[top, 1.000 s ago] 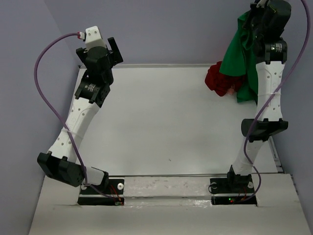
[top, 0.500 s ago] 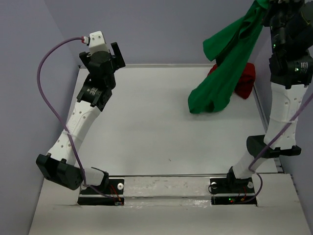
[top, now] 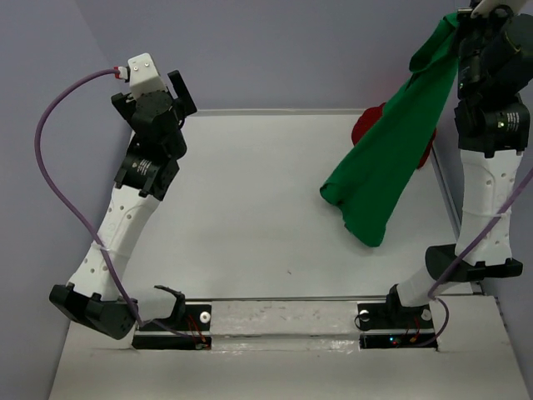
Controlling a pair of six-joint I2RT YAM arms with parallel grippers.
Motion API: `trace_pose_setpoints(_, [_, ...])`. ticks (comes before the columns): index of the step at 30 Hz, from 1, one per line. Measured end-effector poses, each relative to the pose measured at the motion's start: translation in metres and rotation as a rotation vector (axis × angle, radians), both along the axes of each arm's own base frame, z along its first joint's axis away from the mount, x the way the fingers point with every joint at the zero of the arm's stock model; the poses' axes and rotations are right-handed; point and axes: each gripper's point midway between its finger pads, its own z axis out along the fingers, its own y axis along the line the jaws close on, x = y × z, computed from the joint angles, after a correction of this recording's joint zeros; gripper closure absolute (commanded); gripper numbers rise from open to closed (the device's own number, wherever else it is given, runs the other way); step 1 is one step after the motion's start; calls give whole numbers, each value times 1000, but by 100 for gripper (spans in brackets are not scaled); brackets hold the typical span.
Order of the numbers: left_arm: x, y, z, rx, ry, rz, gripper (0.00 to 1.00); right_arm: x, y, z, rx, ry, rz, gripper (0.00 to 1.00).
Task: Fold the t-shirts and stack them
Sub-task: Grab the tshirt from the pile
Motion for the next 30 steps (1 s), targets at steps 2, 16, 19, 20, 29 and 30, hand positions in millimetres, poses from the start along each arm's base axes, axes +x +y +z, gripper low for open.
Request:
trace_pose_setpoints(2, [-2, 4, 3, 6, 1, 19, 1, 7, -2, -12, -7, 35, -16, 100])
trace_pose_setpoints(16, [-6, 10, 6, 13, 4, 50, 1, 46, 200, -58, -73, 144, 397, 100])
trace_pose_setpoints(19, [-7, 13, 6, 17, 7, 64, 1, 64, 286, -118, -144, 264, 516, 100])
trace_pose_setpoints(20, [-8, 14, 6, 21, 9, 74, 1, 68, 313, -140, -172, 306, 548, 100])
trace_pose_setpoints(29, [-22, 29, 26, 37, -14, 139, 1, 30, 461, -298, -364, 613, 786, 18])
trace_pose_setpoints(30, [-25, 32, 29, 38, -20, 148, 1, 26, 462, -287, -368, 585, 772, 13])
